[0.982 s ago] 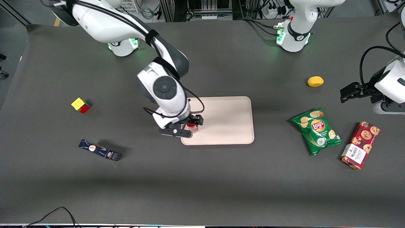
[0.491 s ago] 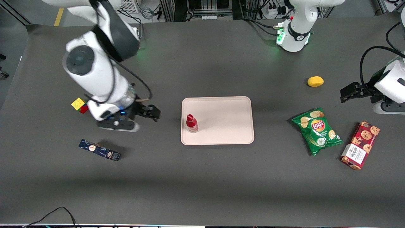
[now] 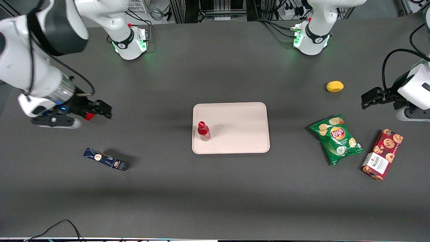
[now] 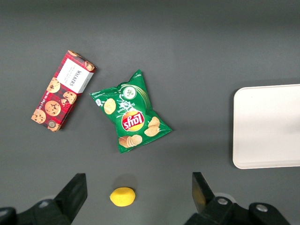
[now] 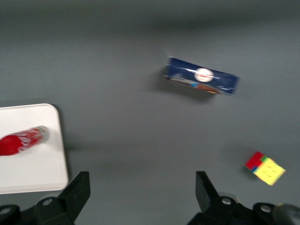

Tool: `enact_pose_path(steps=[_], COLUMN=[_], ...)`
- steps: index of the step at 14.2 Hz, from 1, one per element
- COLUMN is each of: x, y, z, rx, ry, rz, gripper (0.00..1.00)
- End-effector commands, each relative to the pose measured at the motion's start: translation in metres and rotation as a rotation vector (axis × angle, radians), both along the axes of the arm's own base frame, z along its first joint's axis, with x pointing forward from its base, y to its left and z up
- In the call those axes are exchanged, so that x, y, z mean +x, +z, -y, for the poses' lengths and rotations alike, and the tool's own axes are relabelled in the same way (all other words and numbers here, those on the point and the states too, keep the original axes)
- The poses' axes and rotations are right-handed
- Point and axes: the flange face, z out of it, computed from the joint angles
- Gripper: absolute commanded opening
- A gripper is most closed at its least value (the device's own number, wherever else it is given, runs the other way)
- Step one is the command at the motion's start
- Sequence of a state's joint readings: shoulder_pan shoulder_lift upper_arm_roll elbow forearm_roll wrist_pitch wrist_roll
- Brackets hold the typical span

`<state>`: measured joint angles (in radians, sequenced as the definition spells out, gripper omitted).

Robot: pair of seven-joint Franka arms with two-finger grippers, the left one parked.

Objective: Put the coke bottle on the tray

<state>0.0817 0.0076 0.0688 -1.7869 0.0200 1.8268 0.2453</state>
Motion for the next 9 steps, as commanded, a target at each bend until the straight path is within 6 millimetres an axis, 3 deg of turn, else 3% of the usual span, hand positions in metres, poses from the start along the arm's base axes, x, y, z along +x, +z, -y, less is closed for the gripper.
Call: enact_pose_path(steps=[1,3,4,9], x=[-0.029,-0.031,-0.029,-0.015], y=[0.016,0.018,0.017,0.017], z=[0.070,0.115,0.123,0.112], rx=[0.031,0.034,0.030,0.010], ry=[0.019,0.030,0.043,0.064], rz=[0.035,0.044,0.045,0.045], gripper=[1.00,1.00,1.00,1.00])
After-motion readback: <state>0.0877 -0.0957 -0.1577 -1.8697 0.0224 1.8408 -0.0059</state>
